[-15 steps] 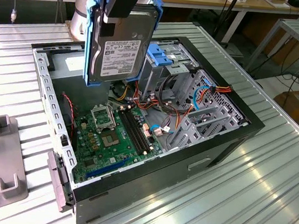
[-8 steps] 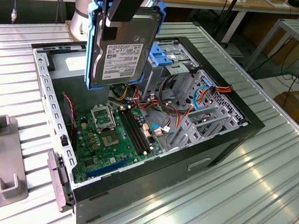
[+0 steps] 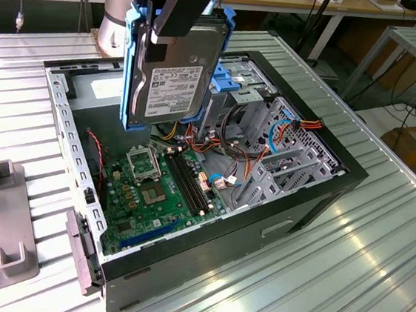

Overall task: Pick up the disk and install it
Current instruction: 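Insert the disk into the insertion slot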

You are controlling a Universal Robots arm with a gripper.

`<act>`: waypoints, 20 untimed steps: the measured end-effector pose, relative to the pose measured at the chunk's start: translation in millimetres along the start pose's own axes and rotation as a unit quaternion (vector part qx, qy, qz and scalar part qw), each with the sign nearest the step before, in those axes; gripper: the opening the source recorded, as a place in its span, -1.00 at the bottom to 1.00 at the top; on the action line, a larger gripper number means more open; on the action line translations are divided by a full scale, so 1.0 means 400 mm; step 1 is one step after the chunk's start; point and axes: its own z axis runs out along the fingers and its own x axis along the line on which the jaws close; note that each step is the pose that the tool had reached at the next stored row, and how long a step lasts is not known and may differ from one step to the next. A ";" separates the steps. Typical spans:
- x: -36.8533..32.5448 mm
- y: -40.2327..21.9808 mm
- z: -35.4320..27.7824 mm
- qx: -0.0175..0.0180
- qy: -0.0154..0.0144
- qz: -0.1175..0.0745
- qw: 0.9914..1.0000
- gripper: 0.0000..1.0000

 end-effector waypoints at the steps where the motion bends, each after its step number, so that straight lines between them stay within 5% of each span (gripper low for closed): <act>1: 0.002 -0.002 0.000 0.000 0.000 0.000 1.000 -0.26; 8: 0.003 -0.039 0.001 0.000 0.000 0.000 1.000 -0.26; 14: 0.003 -0.051 0.001 0.000 0.000 0.000 1.000 -0.26; 20: 0.022 -0.056 0.001 0.000 0.000 0.000 1.000 -0.26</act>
